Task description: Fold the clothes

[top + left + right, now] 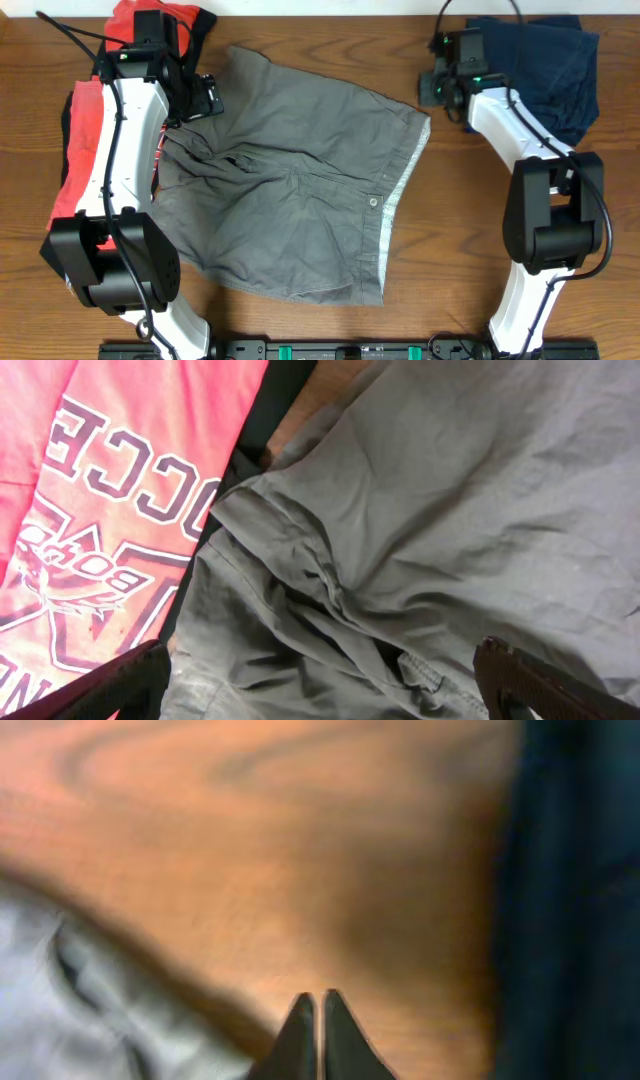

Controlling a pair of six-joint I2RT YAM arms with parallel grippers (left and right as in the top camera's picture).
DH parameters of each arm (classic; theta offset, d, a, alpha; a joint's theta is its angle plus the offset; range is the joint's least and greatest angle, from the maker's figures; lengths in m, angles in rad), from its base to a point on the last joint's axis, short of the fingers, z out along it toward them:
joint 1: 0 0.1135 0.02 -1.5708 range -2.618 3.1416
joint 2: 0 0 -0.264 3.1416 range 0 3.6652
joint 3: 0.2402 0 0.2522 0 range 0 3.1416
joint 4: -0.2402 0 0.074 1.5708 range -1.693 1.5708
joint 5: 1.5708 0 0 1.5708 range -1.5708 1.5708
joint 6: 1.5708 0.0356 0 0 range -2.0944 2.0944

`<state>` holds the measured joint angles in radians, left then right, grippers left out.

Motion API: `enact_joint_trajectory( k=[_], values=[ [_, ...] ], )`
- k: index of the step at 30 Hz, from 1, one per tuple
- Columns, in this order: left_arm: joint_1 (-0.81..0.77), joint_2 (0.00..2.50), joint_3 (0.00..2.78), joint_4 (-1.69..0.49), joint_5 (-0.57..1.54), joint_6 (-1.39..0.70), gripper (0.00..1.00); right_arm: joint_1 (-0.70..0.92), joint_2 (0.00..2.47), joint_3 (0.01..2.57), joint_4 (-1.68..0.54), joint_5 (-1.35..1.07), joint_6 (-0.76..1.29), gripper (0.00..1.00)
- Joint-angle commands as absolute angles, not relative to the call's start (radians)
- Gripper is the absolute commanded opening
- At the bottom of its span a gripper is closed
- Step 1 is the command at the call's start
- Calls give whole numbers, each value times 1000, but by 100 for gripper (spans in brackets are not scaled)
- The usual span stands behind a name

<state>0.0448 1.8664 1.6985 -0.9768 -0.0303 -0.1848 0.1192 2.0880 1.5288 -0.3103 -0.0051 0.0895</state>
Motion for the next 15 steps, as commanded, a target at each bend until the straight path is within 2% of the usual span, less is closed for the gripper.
enact_joint_trajectory(
  k=[1, 3, 4, 6, 7, 10, 15],
  values=[
    [44, 1863, 1701, -967, -37, -177, 98, 62, 2123, 1541, -281, 27, 70, 1],
    [44, 1863, 1701, -963, -37, -177, 98, 46, 2123, 1541, -308, -99, 12, 4],
    [44, 1863, 1701, -963, -37, -177, 98, 44, 2123, 1542, -337, -160, -2, 10],
    [44, 1863, 1701, -964, -37, -177, 98, 43, 2123, 1542, -401, -259, -25, 37],
    [44, 1863, 1701, -964, -37, -177, 98, 45, 2123, 1542, -439, -302, -38, 45],
    [43, 1863, 1701, -964, -34, -177, 98, 53, 2123, 1542, -520, -349, -66, 54],
    [43, 1863, 1701, -963, -34, -177, 98, 76, 2135, 1541, -579, -348, -69, 56]
  ],
)
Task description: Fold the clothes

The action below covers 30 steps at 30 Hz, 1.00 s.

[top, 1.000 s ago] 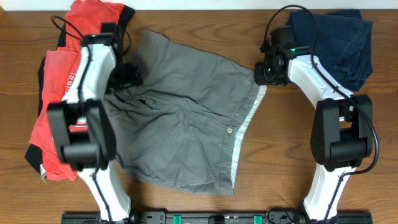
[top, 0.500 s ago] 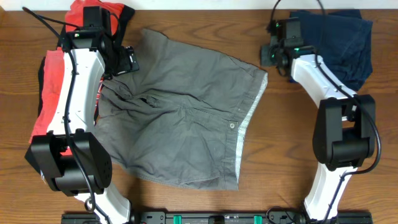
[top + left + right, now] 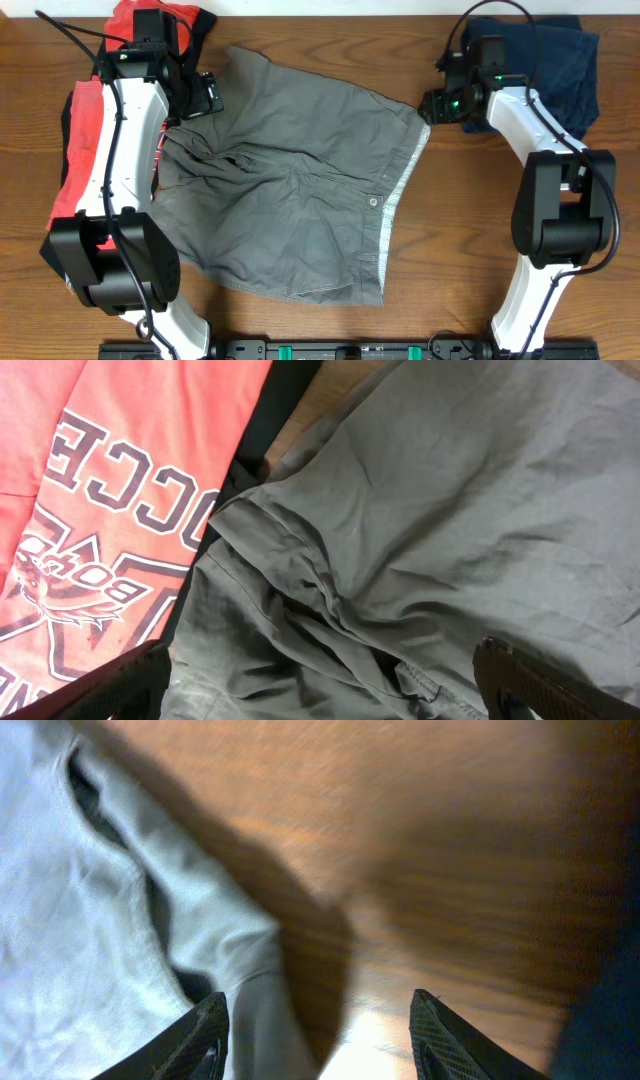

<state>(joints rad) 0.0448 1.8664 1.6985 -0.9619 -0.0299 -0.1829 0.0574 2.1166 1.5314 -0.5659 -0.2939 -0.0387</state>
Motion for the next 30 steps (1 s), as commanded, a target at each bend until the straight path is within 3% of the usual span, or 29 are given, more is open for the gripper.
enact_joint_trajectory(
  k=[1, 4, 7, 10, 30],
  values=[
    [43, 1863, 1701, -963, -34, -177, 98, 81, 2140, 1541, -587, -348, -69, 55],
    [43, 1863, 1701, -963, -34, -177, 98, 92, 2154, 1541, -613, -348, -69, 44],
    [43, 1863, 1701, -963, -34, -177, 98, 93, 2163, 1541, -639, -348, -68, 18],
    [43, 1863, 1700, -963, -34, -177, 98, 93, 2163, 1541, -644, -333, -68, 1],
    [43, 1863, 1699, -931, -34, -177, 98, 46, 2172, 1544, -208, 5, -32, 1]
  ],
)
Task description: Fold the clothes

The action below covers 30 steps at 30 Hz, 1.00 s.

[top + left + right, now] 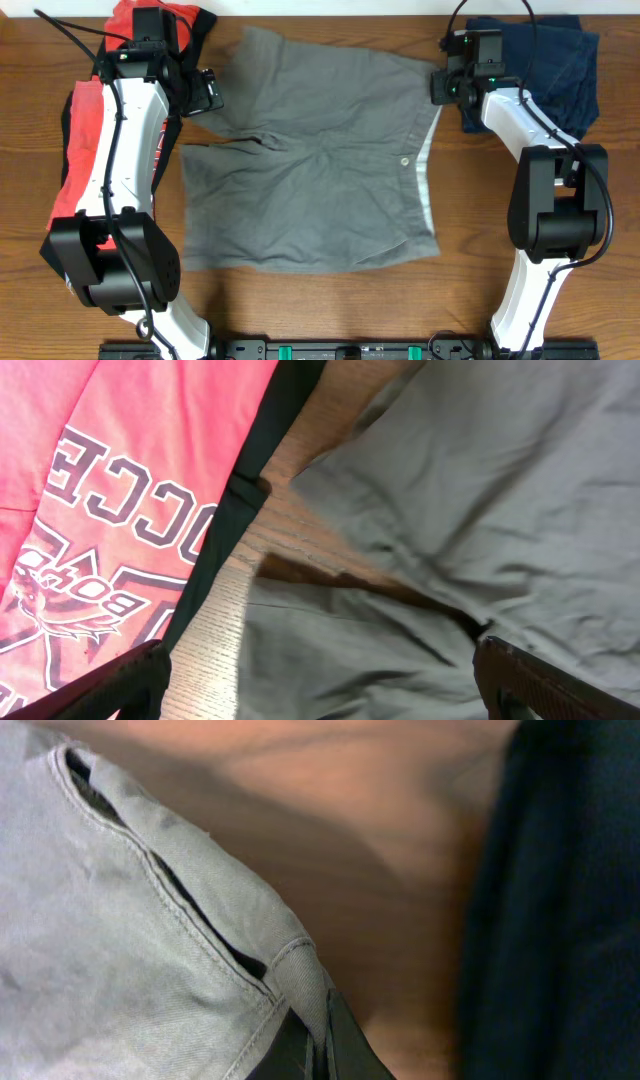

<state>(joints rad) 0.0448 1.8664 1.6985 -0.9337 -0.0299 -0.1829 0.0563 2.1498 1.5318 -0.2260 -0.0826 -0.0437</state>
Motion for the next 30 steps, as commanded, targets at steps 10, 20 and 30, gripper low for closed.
enact_joint_trajectory(
  k=[10, 20, 30],
  values=[
    [43, 1863, 1699, -898, -34, -177, 98, 25, 2184, 1569, -163, 33, -87, 7],
    [43, 1728, 1699, -913, -95, -126, 98, 64, 2011, 1793, -581, 15, -6, 99],
    [43, 1544, 1699, -1130, 12, -264, 98, 75, 1711, 1803, -973, -225, 116, 99]
  ],
)
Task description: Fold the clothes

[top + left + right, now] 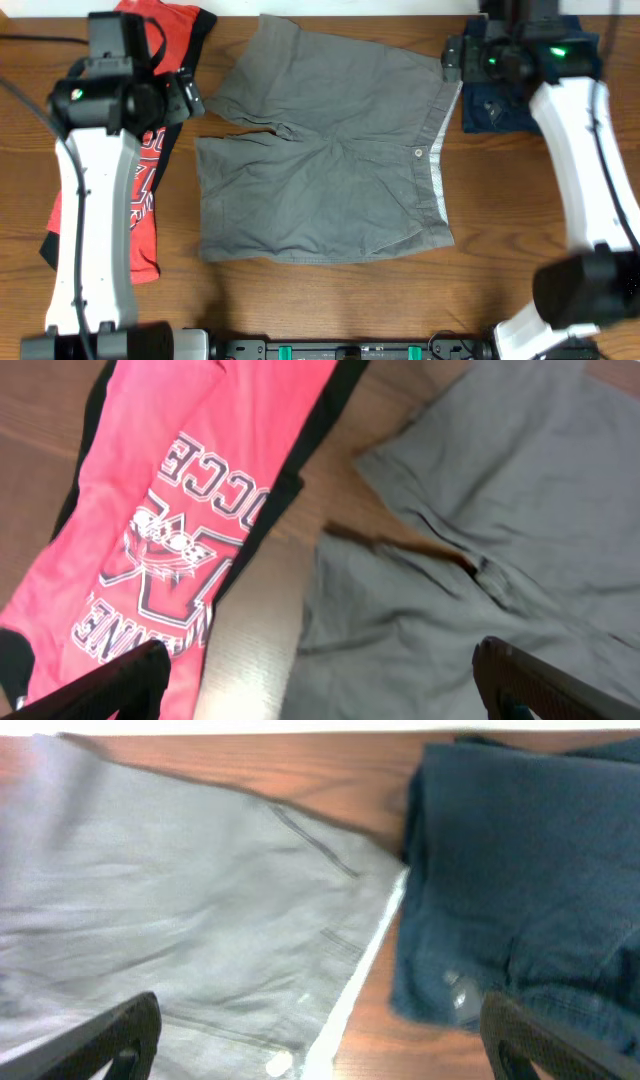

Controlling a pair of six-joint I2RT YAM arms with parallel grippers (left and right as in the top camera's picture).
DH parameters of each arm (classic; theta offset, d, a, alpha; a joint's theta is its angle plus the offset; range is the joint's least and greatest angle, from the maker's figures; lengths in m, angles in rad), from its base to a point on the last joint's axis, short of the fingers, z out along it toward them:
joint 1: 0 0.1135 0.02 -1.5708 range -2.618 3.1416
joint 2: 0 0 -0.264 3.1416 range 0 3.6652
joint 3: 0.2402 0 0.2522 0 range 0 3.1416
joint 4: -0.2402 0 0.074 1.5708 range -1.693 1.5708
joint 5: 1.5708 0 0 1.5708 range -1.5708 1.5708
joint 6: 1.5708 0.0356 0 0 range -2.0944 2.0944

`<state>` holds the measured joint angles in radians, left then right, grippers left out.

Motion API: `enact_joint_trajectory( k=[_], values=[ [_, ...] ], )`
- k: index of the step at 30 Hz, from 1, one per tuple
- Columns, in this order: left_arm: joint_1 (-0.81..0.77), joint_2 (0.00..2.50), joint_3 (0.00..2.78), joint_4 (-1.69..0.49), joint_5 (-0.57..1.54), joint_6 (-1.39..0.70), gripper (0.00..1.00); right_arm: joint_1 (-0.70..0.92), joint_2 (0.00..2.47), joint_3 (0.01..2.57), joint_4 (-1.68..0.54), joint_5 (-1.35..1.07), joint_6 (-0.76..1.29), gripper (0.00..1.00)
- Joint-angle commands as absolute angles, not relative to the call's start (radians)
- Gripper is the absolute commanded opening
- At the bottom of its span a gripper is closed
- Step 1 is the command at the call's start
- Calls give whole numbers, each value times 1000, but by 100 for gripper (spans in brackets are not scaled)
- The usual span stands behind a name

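Grey shorts (325, 170) lie spread flat mid-table, waistband (440, 165) to the right and both legs to the left. My left gripper (188, 95) hangs open, high above the upper leg's hem and the wood beside it; its view shows the shorts (480, 540) below with nothing between the fingers (115, 680). My right gripper (452, 62) is also open and raised, above the back corner of the waistband (385, 910). Its fingers (110, 1038) stand wide apart, holding nothing.
A red printed T-shirt (140, 190) on black cloth lies along the left side, close to the shorts' legs. A folded navy garment (500, 95) sits at the back right, touching the waistband corner. Bare wooden table (330, 300) runs along the front.
My right gripper was shut on the waistband's back corner; now it is open and raised clear of it. The left gripper has also risen. The shorts lie flatter and slightly farther right.
First the shorts lay skewed and wrinkled, my right gripper shut over bare wood beside the waistband. Then it was open at the waistband corner, then shut on it with the shorts straightened toward the back. Now they are released, both grippers raised.
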<state>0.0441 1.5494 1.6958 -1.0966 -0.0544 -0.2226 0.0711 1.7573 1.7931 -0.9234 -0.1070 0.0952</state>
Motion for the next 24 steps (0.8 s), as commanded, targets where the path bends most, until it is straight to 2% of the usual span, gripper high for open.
enact_joint_trajectory(
  k=[1, 3, 6, 13, 24],
  values=[
    [43, 1538, 1699, -1157, 40, -264, 98, 76, 1688, 1803, -1011, -244, 121, 99],
    [43, 1528, 1699, -1224, 45, -276, 98, 78, 1652, 1803, -1076, -245, 166, 99],
    [39, 1508, 1681, -1318, -6, -398, 98, 81, 1610, 1803, -1187, -198, 278, 99],
    [-1, 1369, 1477, -1310, -123, -652, 98, 145, 1593, 1736, -1385, 38, 521, 99],
    [-19, 1192, 976, -1121, -120, -1019, 98, 262, 1570, 1381, -1235, 82, 687, 99]
  ],
)
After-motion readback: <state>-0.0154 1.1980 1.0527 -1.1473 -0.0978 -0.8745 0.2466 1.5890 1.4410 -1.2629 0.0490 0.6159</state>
